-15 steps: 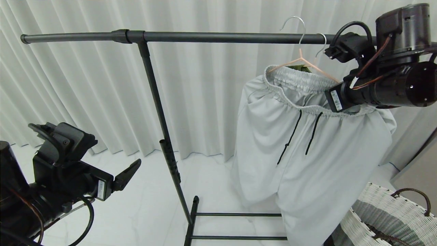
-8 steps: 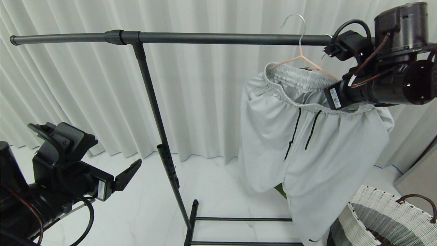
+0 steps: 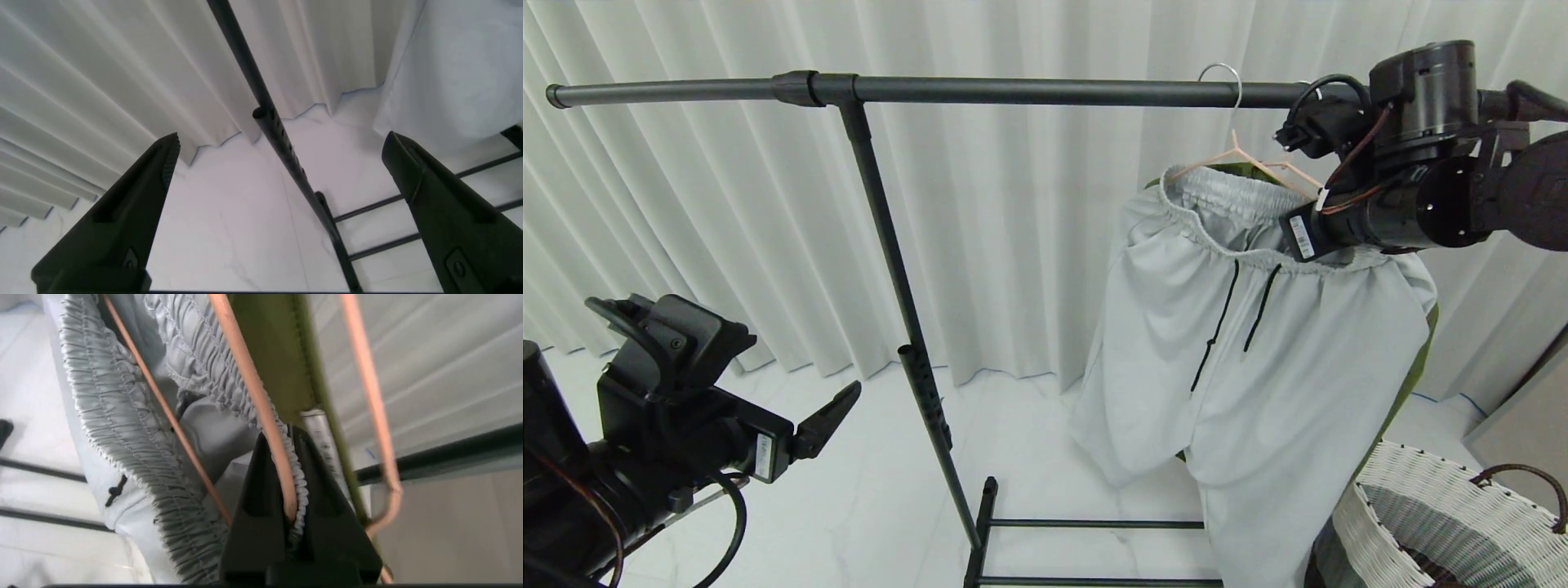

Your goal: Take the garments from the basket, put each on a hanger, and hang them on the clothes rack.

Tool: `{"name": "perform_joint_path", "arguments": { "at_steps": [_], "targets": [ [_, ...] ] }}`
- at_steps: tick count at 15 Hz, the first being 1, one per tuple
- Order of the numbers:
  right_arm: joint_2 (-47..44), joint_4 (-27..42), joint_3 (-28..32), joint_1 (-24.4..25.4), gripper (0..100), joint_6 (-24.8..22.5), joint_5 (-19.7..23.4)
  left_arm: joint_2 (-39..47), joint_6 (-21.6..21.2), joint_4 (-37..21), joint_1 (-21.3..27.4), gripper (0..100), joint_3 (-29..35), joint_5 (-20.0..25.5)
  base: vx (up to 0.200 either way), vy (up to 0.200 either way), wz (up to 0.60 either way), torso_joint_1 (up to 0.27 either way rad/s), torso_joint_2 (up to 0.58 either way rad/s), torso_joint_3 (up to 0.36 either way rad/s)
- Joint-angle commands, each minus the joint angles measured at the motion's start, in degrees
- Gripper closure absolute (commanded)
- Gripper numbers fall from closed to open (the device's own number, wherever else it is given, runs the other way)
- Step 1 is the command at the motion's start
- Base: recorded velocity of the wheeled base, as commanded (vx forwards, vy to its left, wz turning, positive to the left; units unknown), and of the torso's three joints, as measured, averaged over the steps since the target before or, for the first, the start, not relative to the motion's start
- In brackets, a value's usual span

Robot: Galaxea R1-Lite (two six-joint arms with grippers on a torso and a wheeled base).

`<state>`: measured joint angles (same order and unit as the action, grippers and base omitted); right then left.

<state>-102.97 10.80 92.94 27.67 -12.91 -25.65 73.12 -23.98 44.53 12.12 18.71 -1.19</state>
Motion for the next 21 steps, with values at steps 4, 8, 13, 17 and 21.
{"name": "perform_joint_path", "arguments": {
  "at_steps": [4, 8, 13, 17, 21],
  "targets": [
    [-1.4, 0.0, 0.1, 0.1, 100, 0.2, 0.1, 0.1, 0.1, 0.0, 0.0, 0, 0.0, 0.0, 0.000, 0.000, 0.00, 0.000, 0.00, 0.000],
    [-0.2, 0.1, -0.6, 0.9, 0, 2.1, 0.0, 0.1, 0.1, 0.0, -0.1, 0, 0.0, 0.0, 0.000, 0.000, 0.00, 0.000, 0.00, 0.000],
    [10.7, 0.0, -6.5, 5.8, 0, 7.8, 0.3, -0.3, 0.3, 0.1, -3.5, 0, 0.3, -0.1, 0.000, 0.000, 0.00, 0.000, 0.00, 0.000],
    [21.4, 0.0, -13.4, 6.0, 0, 7.7, 0.5, -0.4, 0.3, 0.1, -6.8, 0, 0.4, -0.1, 0.000, 0.000, 0.00, 0.000, 0.00, 0.000],
    [29.1, -0.1, -20.1, 5.5, 0, 7.6, 0.5, -0.8, 0.3, 0.1, -8.5, 0, 0.2, -0.2, -0.050, 0.000, 0.00, 0.001, 0.00, 0.001]
  ]
}}
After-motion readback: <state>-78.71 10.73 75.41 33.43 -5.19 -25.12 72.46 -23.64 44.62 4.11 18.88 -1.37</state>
